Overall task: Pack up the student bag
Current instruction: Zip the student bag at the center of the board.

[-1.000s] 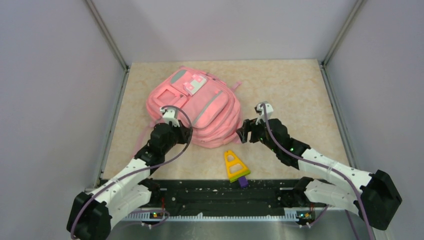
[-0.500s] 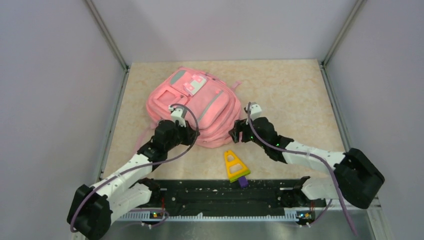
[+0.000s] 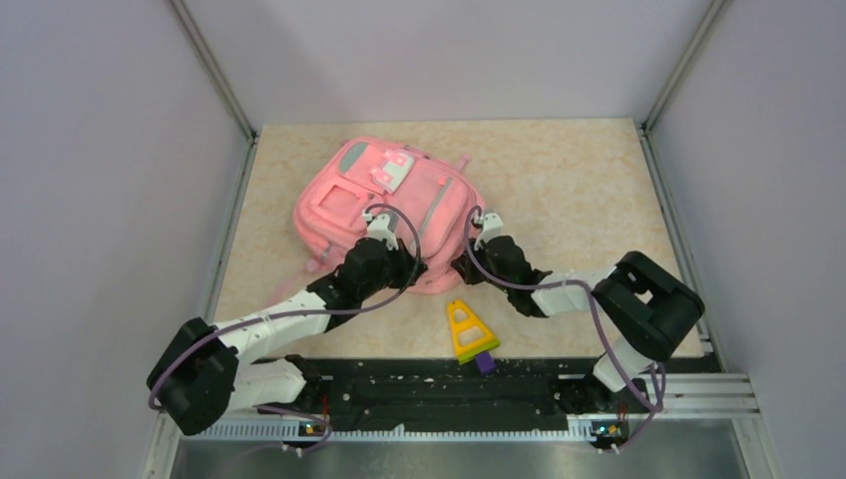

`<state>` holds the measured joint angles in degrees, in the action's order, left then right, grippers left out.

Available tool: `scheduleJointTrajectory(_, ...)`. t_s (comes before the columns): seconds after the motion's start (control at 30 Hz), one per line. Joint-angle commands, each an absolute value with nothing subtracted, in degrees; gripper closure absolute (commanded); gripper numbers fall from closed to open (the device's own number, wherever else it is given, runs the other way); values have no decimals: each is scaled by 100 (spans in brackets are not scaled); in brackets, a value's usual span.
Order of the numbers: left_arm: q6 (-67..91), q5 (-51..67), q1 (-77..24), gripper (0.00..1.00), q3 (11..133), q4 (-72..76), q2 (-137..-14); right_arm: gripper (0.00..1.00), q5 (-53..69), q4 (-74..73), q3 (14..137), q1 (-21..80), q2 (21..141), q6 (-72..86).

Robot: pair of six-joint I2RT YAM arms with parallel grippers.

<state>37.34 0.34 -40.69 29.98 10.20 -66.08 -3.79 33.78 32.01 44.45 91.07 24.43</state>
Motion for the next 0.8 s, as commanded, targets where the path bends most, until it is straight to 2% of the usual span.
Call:
scheduleJointTrajectory(0.0,4550,-579,-4425,100,3318,2035,-6909,100,449,4046,3456,4748,9493,2717)
scheduleJointTrajectory(0.27,5020,-1489,-4869,100,3308,2254,-7119,100,199,4120,3366,5188,9427,2954)
scheduleJointTrajectory(0.33,4947,-1701,-4861,95,3314,1872,-6957,100,27,3920,3278,5186,9209,2935)
scheduleJointTrajectory(0.4,4956,-1987,-4860,80,3342,1324,-6670,87,-303,3631,3181,5186,8912,2850)
scheduleJointTrajectory(0.47,4915,-2252,-4854,60,3385,594,-6389,73,-548,3263,3074,5190,8563,2751)
scheduleJointTrajectory(0.53,4760,-2328,-4833,47,3396,87,-6100,63,-776,2834,2963,5188,8185,2657)
scheduleJointTrajectory(0.63,4617,-2274,-4720,39,3452,-756,-5782,49,-1065,2322,2855,5186,7604,2522)
scheduleJointTrajectory(0.77,4585,-2064,-4408,35,3554,-1408,-5522,44,-1156,1885,2902,5206,6957,2346)
